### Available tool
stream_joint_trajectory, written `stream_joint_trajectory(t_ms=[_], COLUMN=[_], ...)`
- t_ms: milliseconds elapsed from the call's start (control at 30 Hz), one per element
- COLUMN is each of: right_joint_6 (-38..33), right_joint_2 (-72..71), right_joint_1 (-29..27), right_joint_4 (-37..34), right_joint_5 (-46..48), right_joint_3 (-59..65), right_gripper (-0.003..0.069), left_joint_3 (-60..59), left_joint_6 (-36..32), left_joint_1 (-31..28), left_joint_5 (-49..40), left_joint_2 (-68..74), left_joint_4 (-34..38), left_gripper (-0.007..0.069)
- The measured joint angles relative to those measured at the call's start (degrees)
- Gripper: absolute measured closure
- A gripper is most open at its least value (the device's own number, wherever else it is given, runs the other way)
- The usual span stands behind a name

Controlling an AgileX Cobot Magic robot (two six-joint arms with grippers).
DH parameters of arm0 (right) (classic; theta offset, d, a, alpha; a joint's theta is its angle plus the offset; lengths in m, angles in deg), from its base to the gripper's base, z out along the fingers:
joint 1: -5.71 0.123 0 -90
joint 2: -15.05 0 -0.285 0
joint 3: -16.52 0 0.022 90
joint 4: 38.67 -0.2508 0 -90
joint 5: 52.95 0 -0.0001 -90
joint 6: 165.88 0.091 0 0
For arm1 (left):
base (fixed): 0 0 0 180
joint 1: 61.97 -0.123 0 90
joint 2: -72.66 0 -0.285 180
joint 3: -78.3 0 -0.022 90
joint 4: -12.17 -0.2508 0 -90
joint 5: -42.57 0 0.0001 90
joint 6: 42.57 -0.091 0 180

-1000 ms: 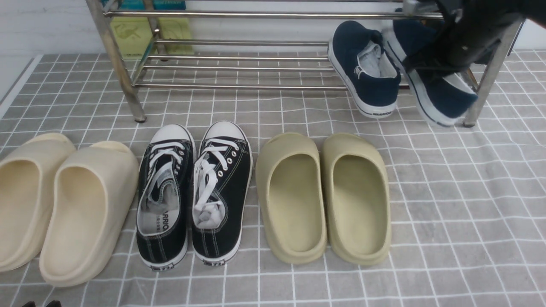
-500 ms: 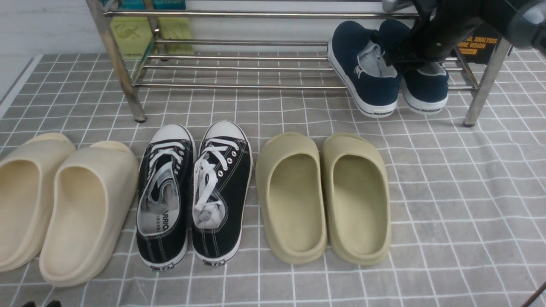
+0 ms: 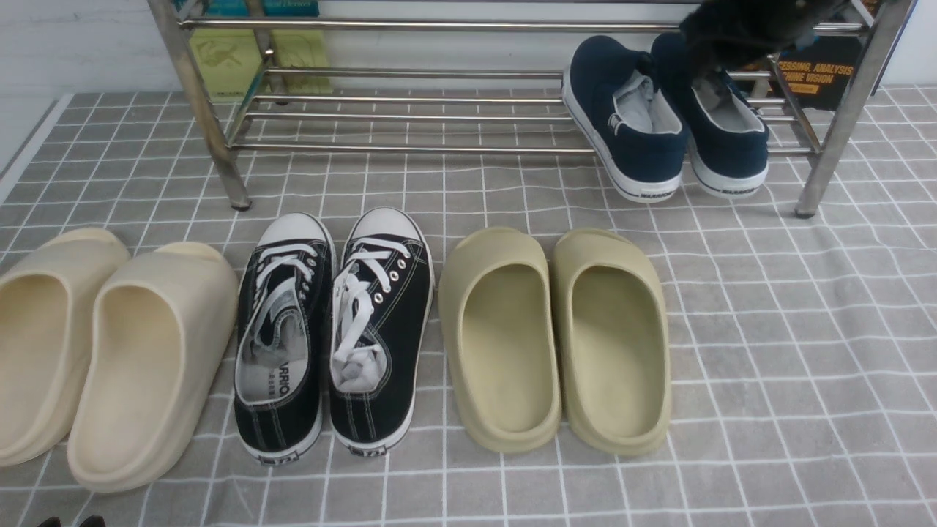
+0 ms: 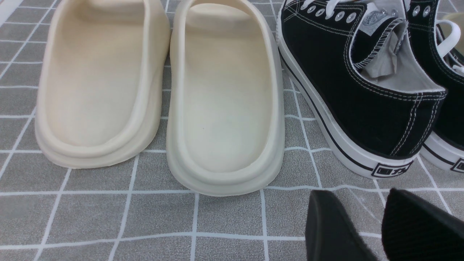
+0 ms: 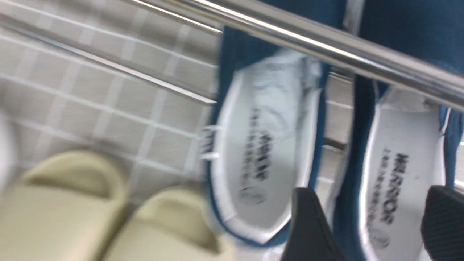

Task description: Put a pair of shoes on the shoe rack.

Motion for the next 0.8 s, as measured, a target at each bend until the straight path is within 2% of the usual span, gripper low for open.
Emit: stream_joint_trajectory(t_ms=[67,200,233,300,333,367,400,433,567,700,733,767,800], right_joint_6=[-3.3,-6.7,-7.8,-8.5,-9.2,-9.3,-9.5,-9.5,-9.5,-7.3,-7.3,-5.9,-5.6], right_joint_2=[-4.8,-11.8,-16.7,-19.4,-23.4,-24.4,-27.5,-30.1,-36.9,-48.6,-49.2,-53.4,-56.4], right_joint_1=[0.0,0.0,0.0,0.0,0.0,0.0,0.0,0.0,0.0,0.0,0.0,0.0,0.0], right_joint_4=[-3.4,-4.8,-4.8,-4.8,-4.6,-4.4,-3.4,-2.6,-0.8,0.0,0.0,-0.1,-0.2], right_joint_5=[2.0,3.4,3.7,3.8,3.8,3.8,4.0,3.8,0.5,-15.9,-17.0,-28.6,-36.0], right_joint_3=[0.0,0.0,0.0,-0.1,-0.2,-0.2,-0.1,0.6,7.1,30.3,31.6,42.6,51.1], right_gripper=[0.0283,0.0360,0.0426,0.0468,0.0538,0.0556,0.0623,0.0650,0.0662,0.0662,0.0662,0.0662,0.0662], left_joint_3=[0.0,0.0,0.0,0.0,0.0,0.0,0.0,0.0,0.0,0.0,0.0,0.0,0.0], left_joint_6=[0.0,0.0,0.0,0.0,0.0,0.0,0.0,0.0,0.0,0.0,0.0,0.0,0.0], left_joint_1=[0.0,0.0,0.0,0.0,0.0,0.0,0.0,0.0,0.0,0.0,0.0,0.0,0.0], left_joint_5=[0.0,0.0,0.0,0.0,0.0,0.0,0.0,0.0,0.0,0.0,0.0,0.0,0.0], left_joint_2=[0.0,0.0,0.0,0.0,0.0,0.0,0.0,0.0,0.0,0.0,0.0,0.0,0.0], left_joint_4=[0.0,0.0,0.0,0.0,0.0,0.0,0.0,0.0,0.0,0.0,0.0,0.0,0.0], left_gripper=[0.0386,0.0386,0.0386,0.0386,0.0386,0.0386,0.0386,0.0386,0.0386,0.0386,0.0386,0.0386,0.0386])
